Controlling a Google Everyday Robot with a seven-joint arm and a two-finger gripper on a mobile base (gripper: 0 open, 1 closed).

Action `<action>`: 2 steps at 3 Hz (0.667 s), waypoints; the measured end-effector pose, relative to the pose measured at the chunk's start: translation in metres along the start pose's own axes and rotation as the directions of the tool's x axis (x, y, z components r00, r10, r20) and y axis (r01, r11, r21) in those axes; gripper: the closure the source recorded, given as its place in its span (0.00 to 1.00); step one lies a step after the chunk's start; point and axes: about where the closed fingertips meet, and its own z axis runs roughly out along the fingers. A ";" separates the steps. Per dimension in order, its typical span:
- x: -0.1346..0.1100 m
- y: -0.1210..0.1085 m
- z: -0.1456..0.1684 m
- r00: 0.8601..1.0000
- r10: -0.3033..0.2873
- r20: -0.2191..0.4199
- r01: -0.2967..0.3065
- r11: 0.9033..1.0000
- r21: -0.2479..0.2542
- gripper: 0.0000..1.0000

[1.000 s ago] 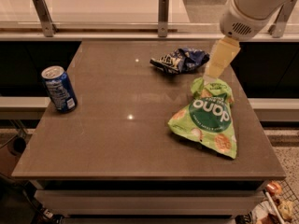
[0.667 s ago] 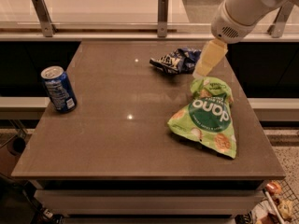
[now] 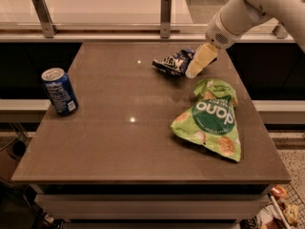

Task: Move blue chip bag near pepsi can

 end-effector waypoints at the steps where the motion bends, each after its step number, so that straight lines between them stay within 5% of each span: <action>1: -0.007 -0.014 0.027 0.999 0.015 0.043 -0.015 1.000 -0.011 0.00; 2: -0.019 -0.026 0.053 0.997 0.017 0.069 -0.015 1.000 -0.018 0.00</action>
Offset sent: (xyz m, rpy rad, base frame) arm 0.0823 0.0338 -0.0302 0.0981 -0.0293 0.0235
